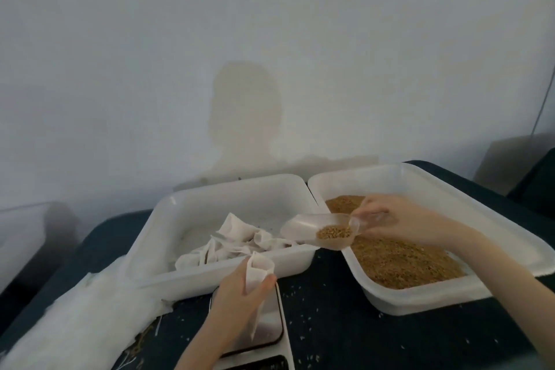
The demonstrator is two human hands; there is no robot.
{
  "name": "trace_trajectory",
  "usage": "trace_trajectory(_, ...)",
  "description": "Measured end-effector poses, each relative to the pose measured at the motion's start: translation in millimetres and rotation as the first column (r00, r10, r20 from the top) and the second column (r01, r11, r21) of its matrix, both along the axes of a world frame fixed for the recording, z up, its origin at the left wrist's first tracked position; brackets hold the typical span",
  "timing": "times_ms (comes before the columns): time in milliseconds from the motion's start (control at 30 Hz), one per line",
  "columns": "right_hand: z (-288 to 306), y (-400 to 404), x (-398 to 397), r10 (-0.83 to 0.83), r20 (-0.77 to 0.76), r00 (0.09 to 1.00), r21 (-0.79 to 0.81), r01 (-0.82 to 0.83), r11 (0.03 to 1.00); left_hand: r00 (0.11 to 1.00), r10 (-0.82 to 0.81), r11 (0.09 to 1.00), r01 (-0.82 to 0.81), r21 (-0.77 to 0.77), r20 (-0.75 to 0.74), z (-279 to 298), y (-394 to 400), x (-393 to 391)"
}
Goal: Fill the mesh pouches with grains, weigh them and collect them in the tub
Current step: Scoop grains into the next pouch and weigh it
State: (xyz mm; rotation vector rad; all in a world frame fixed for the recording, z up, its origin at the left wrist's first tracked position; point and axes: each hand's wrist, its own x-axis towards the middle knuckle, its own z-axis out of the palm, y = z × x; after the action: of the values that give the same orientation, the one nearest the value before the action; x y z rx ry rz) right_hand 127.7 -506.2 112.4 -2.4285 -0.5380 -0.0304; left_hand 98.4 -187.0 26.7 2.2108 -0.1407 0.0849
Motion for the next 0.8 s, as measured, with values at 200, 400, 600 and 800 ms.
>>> trace_trajectory(200,15.6,44.3,-1.4,0.089,0.055,0.994,-0.287,-0.07,0.955,0.988,-0.144,0.987,0.139,0.081,0.055,9.3,13.6,-6.9)
trace_trajectory(400,25.6,64.0,-4.6,0.134,0.094,0.987,-0.417,-0.083,0.905,0.983,-0.161,0.972,0.143,0.186,0.087,10.8,21.4,-6.9)
trace_trajectory(600,27.4,73.1,-2.5,0.142,0.139,0.98,-0.498,-0.054,0.866,0.976,-0.174,0.961,0.139,0.238,0.132,4.4,23.4,-0.8)
trace_trajectory(800,27.2,71.5,-1.4,0.127,0.167,0.978,-0.516,-0.023,0.857,0.979,-0.153,0.965,0.119,0.234,0.137,1.5,23.5,4.4)
